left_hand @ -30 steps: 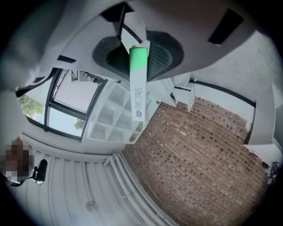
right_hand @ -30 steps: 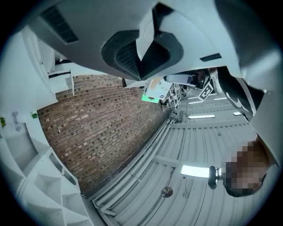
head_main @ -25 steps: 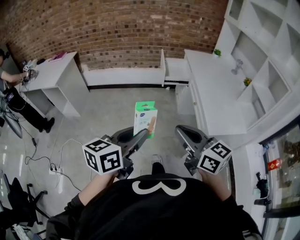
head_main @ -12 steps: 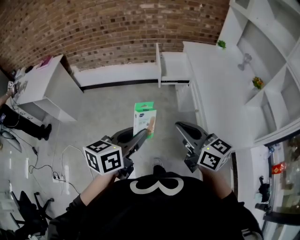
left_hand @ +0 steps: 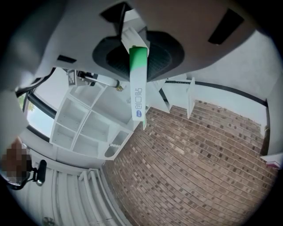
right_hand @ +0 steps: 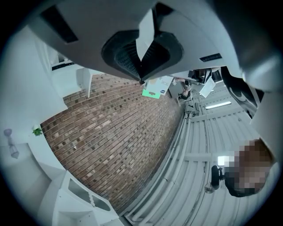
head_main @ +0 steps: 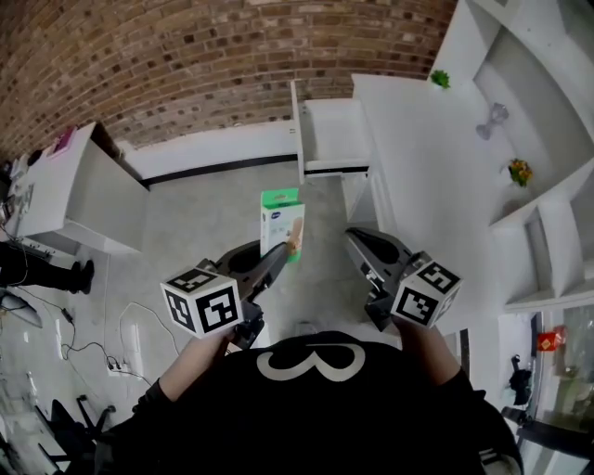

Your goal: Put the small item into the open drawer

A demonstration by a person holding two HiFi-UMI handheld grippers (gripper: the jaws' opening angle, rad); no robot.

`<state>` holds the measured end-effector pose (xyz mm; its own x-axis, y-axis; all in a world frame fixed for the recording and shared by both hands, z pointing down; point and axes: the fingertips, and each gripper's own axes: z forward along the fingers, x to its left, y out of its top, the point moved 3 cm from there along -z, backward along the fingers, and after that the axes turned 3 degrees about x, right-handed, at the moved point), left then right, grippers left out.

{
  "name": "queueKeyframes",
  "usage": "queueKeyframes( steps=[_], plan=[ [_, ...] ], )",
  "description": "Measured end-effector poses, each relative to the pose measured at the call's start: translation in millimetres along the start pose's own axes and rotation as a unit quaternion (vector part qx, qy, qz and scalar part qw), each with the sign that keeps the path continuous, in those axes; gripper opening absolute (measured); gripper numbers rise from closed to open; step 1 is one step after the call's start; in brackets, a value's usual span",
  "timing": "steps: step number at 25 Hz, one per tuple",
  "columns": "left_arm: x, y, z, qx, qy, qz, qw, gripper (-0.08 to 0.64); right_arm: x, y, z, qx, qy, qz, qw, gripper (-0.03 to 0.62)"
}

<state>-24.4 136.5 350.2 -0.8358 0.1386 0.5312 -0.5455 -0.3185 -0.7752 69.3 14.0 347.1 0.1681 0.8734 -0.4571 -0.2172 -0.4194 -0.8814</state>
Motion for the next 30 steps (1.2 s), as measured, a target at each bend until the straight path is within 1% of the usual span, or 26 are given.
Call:
queueKeyframes(
  steps=[7, 11, 14, 19, 24, 30],
  plan=[
    [3, 25, 30, 0.008, -0.014, 0.017, 0.9997, 0.083, -23, 22, 2, -0.01, -0.005, -0.016, 1.0, 0.009],
    [5, 32, 44, 0.011, -0.028, 0.029, 0.9991, 0.083, -36, 26, 0, -0.019, -0.021, -0.015, 0.999, 0.009],
    [12, 39, 57, 0.018, -0.045, 0.034, 0.9983, 0.083, -47, 31, 1, -0.022, -0.041, -0.016, 0.999, 0.009],
    [36, 60, 88, 0.028, -0.076, 0.04, 0.9959, 0.083, -68, 42, 18, -0.023, -0.066, -0.026, 0.997, 0.009],
    [63, 97, 128, 0.05, -0.104, 0.052, 0.9919, 0.083, -103, 63, 44, -0.03, -0.1, -0.012, 0.995, 0.009],
    [108, 146, 179, 0.082, -0.127, 0.06, 0.9867, 0.083, -151, 90, 83, -0.044, -0.135, 0.009, 0.99, 0.009]
  ],
)
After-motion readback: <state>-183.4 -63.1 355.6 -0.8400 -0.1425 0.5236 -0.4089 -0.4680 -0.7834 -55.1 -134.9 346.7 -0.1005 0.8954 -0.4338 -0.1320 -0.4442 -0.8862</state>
